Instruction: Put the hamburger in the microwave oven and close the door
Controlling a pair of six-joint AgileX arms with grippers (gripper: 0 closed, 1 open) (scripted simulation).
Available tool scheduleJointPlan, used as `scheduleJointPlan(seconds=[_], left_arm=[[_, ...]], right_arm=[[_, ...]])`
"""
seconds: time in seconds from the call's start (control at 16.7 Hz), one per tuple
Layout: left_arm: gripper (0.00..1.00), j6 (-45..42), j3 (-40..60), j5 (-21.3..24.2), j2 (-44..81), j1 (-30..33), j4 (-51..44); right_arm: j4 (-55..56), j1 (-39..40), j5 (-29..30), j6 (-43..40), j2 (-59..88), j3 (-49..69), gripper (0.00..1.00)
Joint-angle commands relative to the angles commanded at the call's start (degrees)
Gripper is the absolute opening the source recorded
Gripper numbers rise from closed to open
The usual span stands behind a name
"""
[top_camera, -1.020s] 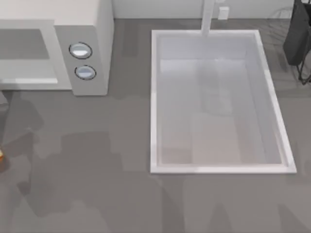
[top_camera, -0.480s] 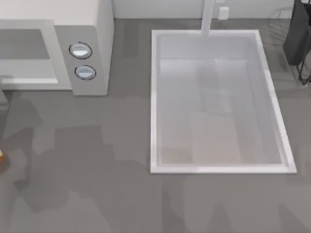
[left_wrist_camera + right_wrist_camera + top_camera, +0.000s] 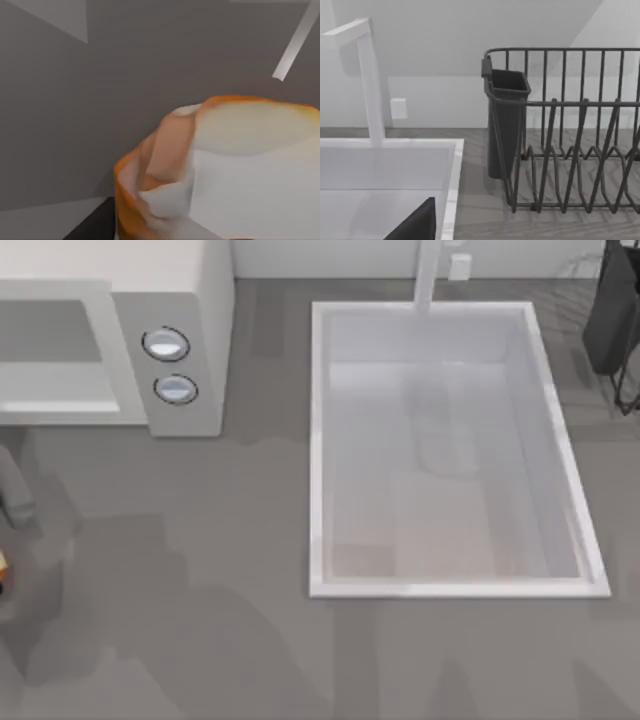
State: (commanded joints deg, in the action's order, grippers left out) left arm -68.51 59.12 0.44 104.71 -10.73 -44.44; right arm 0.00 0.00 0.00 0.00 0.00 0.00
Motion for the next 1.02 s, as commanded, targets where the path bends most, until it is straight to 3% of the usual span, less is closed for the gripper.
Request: scheduleJointPlan(seconds=[0.6,1.02], left_arm=[[1.0,0.2,1.7,0.0,7.4,-0.3,5.9],[0.47,0.2,1.7,0.0,7.4,-0.3,5.9]], right_arm=[[0.0,0.0,0.0,0.0,0.0,0.0,1.0],[0.0,0.0,0.0,0.0,0.0,0.0,1.0]])
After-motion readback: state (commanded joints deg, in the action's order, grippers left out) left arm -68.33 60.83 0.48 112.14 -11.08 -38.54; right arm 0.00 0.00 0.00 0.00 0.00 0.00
